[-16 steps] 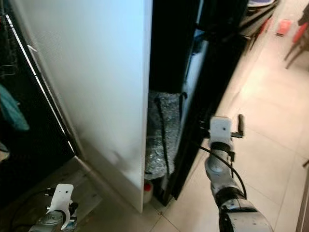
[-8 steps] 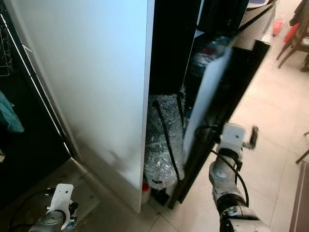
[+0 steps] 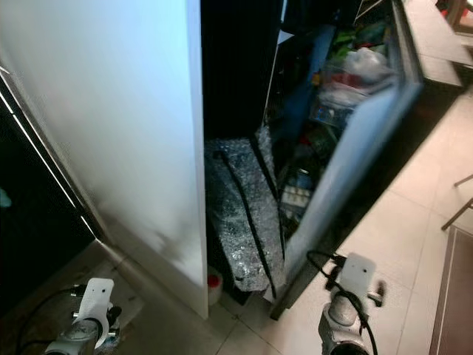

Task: Restocking fridge

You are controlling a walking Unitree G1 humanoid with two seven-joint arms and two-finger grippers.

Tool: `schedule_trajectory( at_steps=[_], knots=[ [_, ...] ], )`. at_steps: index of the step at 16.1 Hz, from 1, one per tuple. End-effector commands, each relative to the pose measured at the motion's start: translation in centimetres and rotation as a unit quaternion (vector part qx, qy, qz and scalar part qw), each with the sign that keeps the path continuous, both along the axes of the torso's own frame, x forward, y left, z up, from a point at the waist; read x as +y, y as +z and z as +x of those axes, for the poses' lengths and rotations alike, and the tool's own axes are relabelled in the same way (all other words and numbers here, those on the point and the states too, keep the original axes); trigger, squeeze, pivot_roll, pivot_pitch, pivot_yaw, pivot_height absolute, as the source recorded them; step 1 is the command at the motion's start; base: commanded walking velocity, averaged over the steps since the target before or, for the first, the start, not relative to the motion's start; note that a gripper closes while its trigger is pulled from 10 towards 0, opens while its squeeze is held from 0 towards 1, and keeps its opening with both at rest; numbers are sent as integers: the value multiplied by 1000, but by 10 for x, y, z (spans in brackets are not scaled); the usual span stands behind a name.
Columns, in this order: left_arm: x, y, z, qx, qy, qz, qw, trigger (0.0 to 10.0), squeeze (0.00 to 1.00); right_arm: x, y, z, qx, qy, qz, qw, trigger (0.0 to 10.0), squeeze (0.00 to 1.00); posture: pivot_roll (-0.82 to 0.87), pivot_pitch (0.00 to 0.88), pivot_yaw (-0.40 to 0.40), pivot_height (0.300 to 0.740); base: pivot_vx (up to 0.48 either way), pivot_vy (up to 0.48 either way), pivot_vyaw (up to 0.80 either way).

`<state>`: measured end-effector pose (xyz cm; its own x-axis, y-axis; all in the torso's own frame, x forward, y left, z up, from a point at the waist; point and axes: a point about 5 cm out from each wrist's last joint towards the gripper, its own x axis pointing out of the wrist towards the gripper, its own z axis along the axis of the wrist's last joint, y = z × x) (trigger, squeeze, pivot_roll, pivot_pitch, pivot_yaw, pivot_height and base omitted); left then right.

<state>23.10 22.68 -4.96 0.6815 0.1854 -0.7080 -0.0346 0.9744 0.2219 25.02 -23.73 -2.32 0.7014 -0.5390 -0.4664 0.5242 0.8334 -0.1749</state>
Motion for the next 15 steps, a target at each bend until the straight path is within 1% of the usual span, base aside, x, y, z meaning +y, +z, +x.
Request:
schedule_trajectory(
  at_steps=[1,2,3,4,5,6,7,8,12,13,15],
  knots=[
    [0,-2,-3,9,-1,1,1000,10000,0,8,-11,-7,29,28,33,999,10000,0,32,10,-59,740,0,0,0],
    [0,-2,-3,10,-1,1,1000,10000,0,20,-18,-10,50,78,56,994,10000,0,32,10,-59,740,0,0,0],
    [0,-2,-3,10,-2,0,1000,10000,0,26,-22,-13,65,104,63,990,10000,0,31,7,-61,740,0,0,0],
    [0,-2,-3,10,-3,-1,1000,10000,0,32,-28,-18,91,134,68,985,10000,0,32,3,-60,740,0,0,0],
    [-1,-3,-3,10,-4,-1,1000,10000,0,35,-32,-22,111,150,65,980,10000,0,34,2,-59,740,0,0,0],
    [-1,-3,-3,10,-4,-2,1000,10000,0,40,-36,-27,123,162,85,975,10000,0,32,0,-58,740,0,0,0],
    [-1,-3,-3,11,-6,-2,1000,10000,0,45,-42,-33,144,185,98,967,10000,0,33,0,-57,740,0,0,0],
    [0,-3,-4,11,-8,-1,1000,10000,0,52,-49,-43,180,226,95,953,10000,0,36,0,-56,740,0,0,0],
    [0,-3,-4,13,-11,1,1000,10000,0,56,-58,-59,206,249,107,940,10000,0,37,0,-54,740,0,0,0],
    [0,-3,-4,13,-11,1,1000,10000,0,56,-58,-60,206,251,108,939,10000,0,38,0,-54,740,0,0,0],
    [0,-3,-4,13,-11,1,1000,10000,0,59,-60,-61,212,267,118,932,10000,0,36,0,-55,740,0,0,0]
  ],
)
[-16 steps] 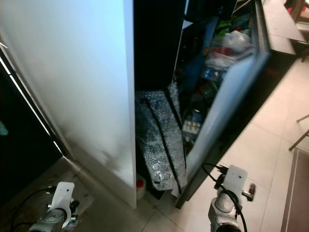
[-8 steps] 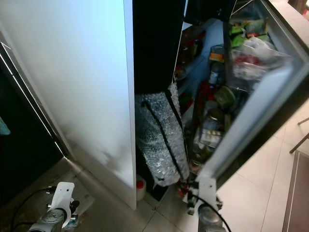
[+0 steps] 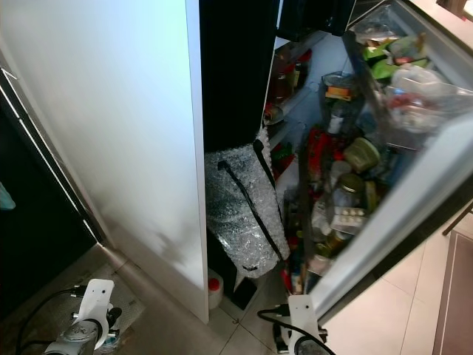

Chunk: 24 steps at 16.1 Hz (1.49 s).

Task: Restocking fridge

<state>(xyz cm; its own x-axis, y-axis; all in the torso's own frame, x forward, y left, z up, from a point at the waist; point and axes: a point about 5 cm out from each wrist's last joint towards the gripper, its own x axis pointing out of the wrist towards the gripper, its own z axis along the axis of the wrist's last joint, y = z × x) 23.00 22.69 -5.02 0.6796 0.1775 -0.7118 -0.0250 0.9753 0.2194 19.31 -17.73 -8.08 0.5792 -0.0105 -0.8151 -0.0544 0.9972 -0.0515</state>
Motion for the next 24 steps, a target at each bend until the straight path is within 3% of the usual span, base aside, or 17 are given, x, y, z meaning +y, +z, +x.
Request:
schedule_trajectory(
  at_steps=[1,8,24],
  knots=[
    [0,-2,-2,10,-7,1,1000,10000,0,1,-2,-4,11,7,7,1000,10000,0,38,0,-55,740,0,0,0],
    [0,-2,-1,18,-17,9,1000,10000,0,-1,-4,-10,11,13,19,1000,10000,0,38,11,-55,740,0,0,0],
    [0,-2,-1,22,-19,13,999,10000,0,-2,-4,-11,15,37,15,999,10000,0,37,17,-56,740,0,-379,0]
  ],
)
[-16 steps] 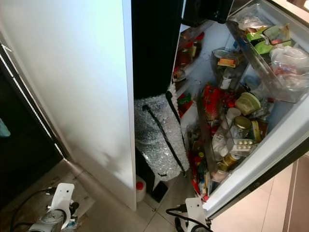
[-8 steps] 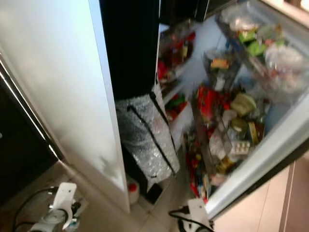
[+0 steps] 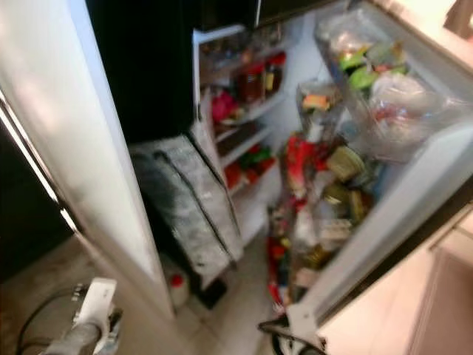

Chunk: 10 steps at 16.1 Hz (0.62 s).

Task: Restocking fridge

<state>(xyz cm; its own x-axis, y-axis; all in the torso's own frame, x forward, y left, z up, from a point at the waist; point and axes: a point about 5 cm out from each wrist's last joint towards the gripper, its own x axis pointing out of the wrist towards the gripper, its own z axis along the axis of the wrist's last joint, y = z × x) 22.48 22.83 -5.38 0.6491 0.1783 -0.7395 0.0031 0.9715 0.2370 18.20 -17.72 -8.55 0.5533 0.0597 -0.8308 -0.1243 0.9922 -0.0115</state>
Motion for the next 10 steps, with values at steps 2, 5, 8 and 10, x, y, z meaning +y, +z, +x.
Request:
schedule_trajectory(
  at_steps=[2,5,8,10],
  knots=[
    [-2,2,4,0,-10,5,1000,10000,0,-3,2,2,-8,20,-18,1000,10000,0,38,17,-56,740,0,-283,0],
    [-1,2,3,0,-4,3,1000,10000,0,-3,2,3,-8,16,-13,1000,10000,0,37,19,-56,740,0,0,800],
    [-1,2,3,1,-4,3,1000,10000,0,-2,2,2,-5,9,-5,1000,10000,0,37,18,-56,740,0,0,167],
    [-1,1,3,1,-4,2,1000,10000,0,-1,2,3,-5,17,-4,1000,10000,0,37,18,-56,740,0,0,0]
  ],
)
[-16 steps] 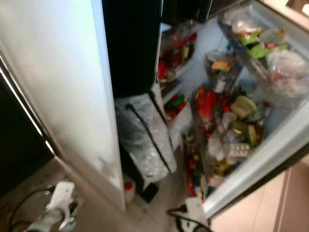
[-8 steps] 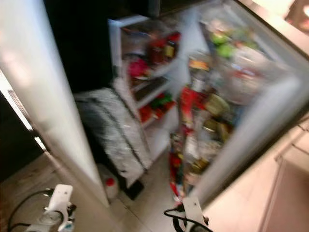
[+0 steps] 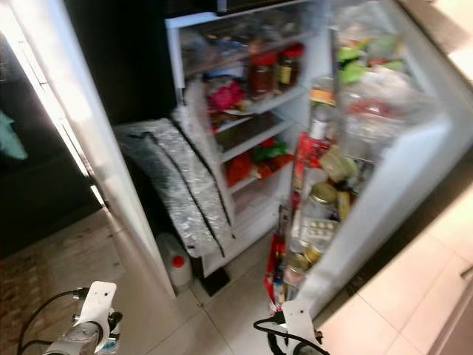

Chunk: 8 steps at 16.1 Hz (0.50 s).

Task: Restocking fridge

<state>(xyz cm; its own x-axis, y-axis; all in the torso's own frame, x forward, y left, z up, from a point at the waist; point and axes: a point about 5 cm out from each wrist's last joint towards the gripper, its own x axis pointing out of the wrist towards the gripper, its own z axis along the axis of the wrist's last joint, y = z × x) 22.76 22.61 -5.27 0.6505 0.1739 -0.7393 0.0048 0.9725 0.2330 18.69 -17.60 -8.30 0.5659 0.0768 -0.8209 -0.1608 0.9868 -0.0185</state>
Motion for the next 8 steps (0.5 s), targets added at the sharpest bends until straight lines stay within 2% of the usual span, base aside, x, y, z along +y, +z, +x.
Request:
schedule_trajectory(
  at_steps=[1,3,6,8],
  knots=[
    [1,0,0,2,-3,5,1000,10000,0,-2,0,-1,2,7,-4,1000,10000,0,37,18,-54,740,0,0,0],
    [1,0,0,2,-4,5,1000,10000,0,-3,1,1,-11,24,-23,999,10000,0,38,18,-55,740,0,0,250],
    [1,0,0,2,-5,6,1000,10000,0,-4,3,3,-32,6,-29,999,10000,0,36,17,-54,740,0,0,800],
    [1,0,0,2,-5,5,1000,10000,0,-4,3,3,-38,-2,-23,999,10000,0,36,16,-54,740,0,0,222]
  ],
)
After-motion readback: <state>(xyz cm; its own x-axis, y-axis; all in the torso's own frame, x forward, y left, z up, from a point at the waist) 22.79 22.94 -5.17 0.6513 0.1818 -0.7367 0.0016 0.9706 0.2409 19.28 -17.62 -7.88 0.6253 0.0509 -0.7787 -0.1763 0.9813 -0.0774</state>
